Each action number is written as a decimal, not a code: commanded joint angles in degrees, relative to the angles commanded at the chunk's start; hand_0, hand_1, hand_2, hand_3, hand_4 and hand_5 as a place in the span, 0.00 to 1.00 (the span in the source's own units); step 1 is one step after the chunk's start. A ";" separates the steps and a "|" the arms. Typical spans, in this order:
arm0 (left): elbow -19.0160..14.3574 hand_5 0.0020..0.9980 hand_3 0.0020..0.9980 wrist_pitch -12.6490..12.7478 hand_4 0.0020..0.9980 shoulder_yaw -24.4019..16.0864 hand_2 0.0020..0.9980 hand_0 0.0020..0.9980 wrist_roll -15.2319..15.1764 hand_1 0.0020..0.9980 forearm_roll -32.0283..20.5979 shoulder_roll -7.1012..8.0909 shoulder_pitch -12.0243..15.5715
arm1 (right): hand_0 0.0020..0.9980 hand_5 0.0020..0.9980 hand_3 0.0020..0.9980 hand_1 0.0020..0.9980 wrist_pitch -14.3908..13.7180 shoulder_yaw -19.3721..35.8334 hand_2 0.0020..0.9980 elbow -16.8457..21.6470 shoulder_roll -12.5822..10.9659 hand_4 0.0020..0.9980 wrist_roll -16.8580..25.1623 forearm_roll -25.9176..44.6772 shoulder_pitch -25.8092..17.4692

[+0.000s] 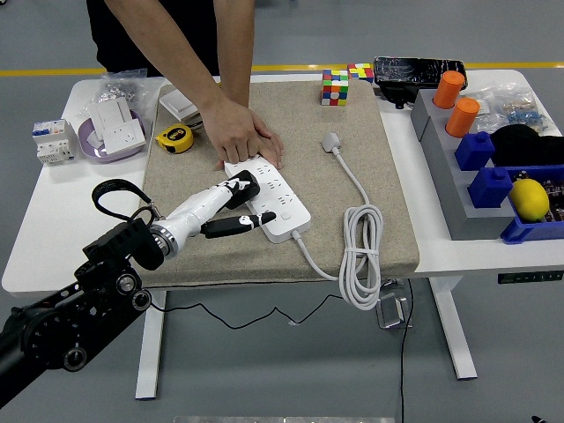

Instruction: Pick up the plug,place it near the board,insert it into the board,press the button

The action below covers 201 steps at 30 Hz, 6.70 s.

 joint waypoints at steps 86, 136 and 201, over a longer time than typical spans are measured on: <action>2.32 1.00 0.94 -0.59 1.00 6.50 0.97 1.00 -0.08 1.00 3.36 -1.20 -6.89 | 0.87 0.81 0.78 0.79 -0.25 0.04 0.77 0.11 -0.13 1.00 0.00 0.05 0.52; -10.60 0.24 1.00 -22.58 0.44 3.86 0.17 0.14 20.95 0.06 -6.88 -3.13 -8.17 | 0.87 0.81 0.77 0.79 -0.23 -0.49 0.77 0.01 -0.32 1.00 0.02 0.45 0.60; 0.44 0.21 0.95 -24.37 0.41 7.66 0.17 0.14 18.80 0.06 0.68 -4.38 -11.66 | 0.87 0.81 0.78 0.79 -0.25 -0.51 0.77 0.03 -0.40 1.00 0.09 0.49 0.62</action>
